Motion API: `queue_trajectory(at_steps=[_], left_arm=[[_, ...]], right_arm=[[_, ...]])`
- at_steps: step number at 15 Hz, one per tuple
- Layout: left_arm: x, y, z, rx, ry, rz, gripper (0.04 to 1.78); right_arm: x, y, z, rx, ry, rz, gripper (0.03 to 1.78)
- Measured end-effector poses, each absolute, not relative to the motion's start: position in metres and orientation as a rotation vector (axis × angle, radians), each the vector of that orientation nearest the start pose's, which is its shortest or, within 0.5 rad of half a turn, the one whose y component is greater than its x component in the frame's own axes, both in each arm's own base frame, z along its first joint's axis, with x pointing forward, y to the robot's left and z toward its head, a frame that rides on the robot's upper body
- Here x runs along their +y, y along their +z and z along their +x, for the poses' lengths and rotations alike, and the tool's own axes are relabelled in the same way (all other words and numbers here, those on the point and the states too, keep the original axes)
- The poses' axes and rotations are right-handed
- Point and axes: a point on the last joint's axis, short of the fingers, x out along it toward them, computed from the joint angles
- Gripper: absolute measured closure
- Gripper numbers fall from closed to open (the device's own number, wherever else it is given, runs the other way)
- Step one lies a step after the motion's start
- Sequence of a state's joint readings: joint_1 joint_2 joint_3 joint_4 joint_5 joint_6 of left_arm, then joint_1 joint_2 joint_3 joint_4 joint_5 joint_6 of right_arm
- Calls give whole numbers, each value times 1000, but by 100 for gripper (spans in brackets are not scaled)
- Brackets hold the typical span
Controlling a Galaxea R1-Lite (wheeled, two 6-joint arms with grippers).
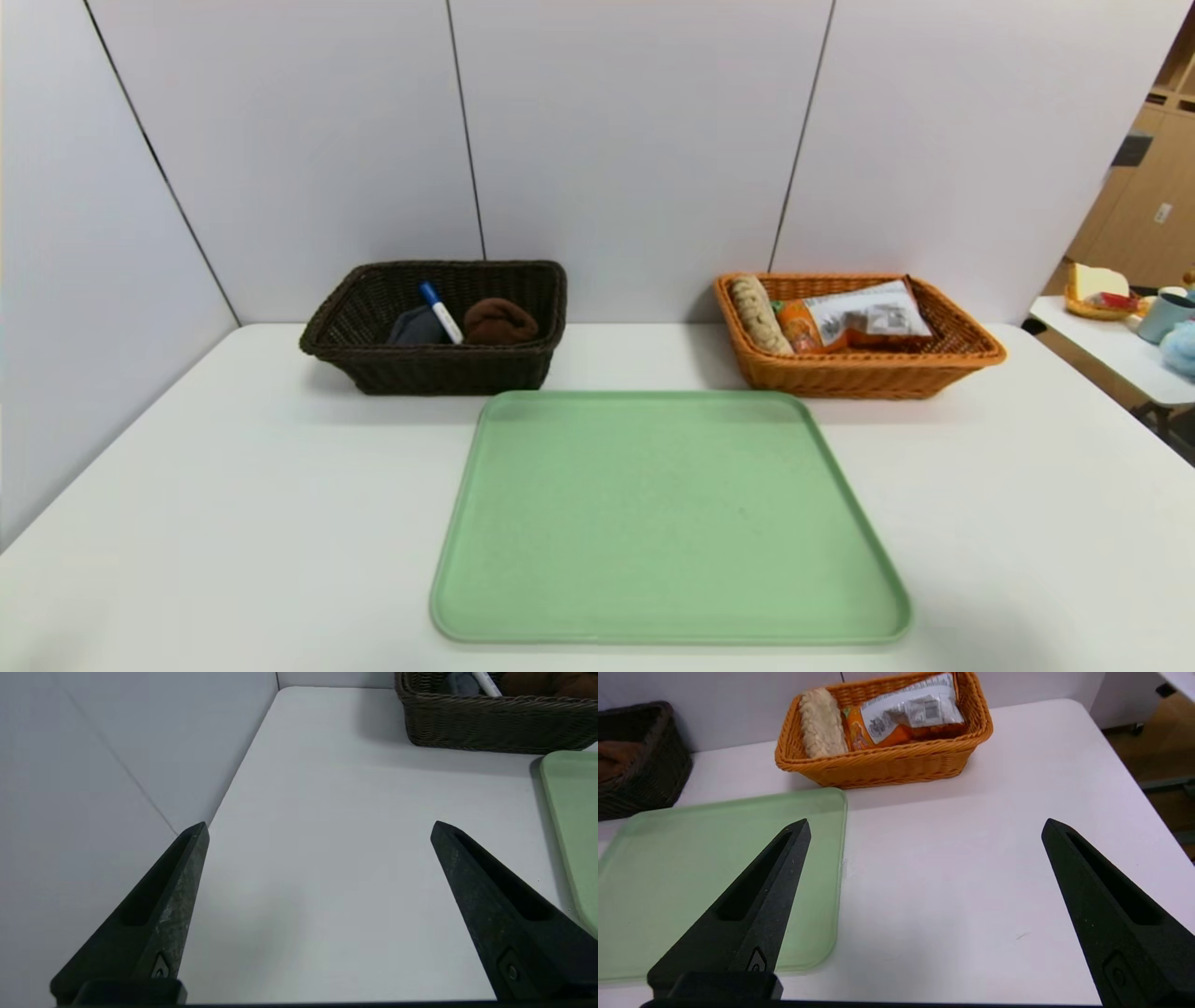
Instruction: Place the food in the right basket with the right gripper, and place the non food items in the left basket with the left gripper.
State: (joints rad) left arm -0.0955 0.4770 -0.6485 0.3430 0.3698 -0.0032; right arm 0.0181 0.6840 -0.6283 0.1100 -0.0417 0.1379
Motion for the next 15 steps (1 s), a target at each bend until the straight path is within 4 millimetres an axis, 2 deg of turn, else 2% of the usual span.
queue_trajectory(at_steps=[2,4,8,11,15], left_arm=[[10,200,-22,127,303,-16,15],[9,192,-28,70,274,-73,15],[6,170,-22,53,188,-59,13],[5,153,-15,-35,182,-61,13],[3,121,-29,-113,109,-3,13]], right_arm=[[-1,224,18,81,-32,134,10],[-1,208,-7,6,-25,131,10],[-1,168,-40,-113,0,25,10],[0,146,-48,-168,35,-76,10],[1,126,-41,-185,36,-159,10]])
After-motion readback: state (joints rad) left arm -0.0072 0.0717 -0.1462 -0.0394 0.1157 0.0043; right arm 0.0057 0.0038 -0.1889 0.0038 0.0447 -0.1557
